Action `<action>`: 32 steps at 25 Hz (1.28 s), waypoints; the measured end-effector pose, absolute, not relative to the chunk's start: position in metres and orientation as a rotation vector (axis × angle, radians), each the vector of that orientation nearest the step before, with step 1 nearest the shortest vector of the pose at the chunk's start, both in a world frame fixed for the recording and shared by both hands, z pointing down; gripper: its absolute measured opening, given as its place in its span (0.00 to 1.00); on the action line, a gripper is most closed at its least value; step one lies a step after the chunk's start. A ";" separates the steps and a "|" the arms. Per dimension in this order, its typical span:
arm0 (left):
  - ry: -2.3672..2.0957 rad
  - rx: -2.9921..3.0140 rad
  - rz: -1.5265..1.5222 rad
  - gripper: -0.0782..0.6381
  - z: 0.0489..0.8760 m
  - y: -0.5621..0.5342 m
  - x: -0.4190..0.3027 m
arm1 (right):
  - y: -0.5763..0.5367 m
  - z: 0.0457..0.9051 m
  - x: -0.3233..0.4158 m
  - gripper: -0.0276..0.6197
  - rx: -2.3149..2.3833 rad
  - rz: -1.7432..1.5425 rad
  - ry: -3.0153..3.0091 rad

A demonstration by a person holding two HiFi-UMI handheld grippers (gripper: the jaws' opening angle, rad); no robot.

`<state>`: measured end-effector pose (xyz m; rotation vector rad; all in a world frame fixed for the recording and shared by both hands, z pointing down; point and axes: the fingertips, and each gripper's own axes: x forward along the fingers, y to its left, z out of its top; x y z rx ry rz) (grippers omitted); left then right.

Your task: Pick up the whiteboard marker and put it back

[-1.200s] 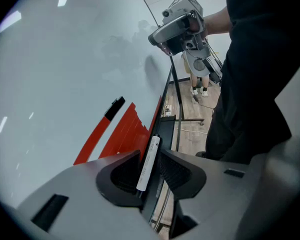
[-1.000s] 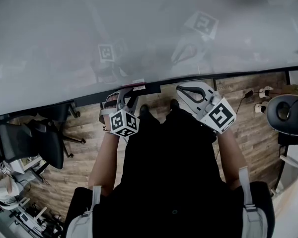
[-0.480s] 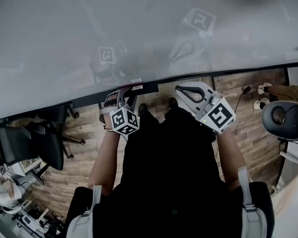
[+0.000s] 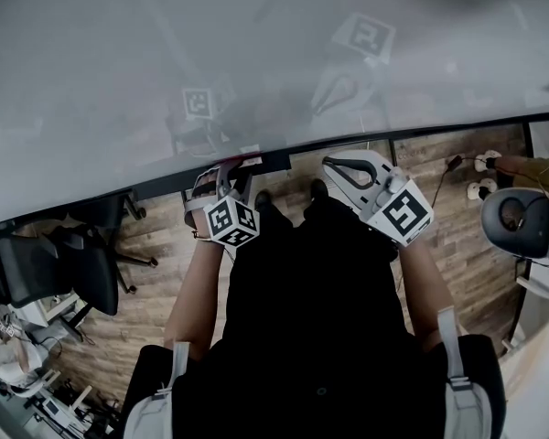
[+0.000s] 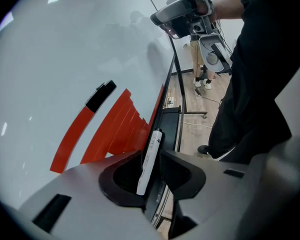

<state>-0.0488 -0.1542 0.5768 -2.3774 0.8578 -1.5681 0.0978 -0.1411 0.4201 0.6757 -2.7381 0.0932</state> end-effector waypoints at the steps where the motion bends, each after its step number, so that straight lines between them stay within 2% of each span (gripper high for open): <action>1: 0.863 -2.376 -1.571 0.27 0.577 -0.154 -0.049 | -0.140 0.420 0.098 0.07 0.675 0.094 -2.736; 22: 0.795 -2.355 -1.680 0.23 0.577 -0.154 -0.054 | -0.142 0.418 0.093 0.07 0.672 0.090 -2.749; 32: 0.779 -2.390 -1.620 0.21 0.565 -0.153 -0.045 | -0.142 0.420 0.095 0.07 0.683 0.099 -2.744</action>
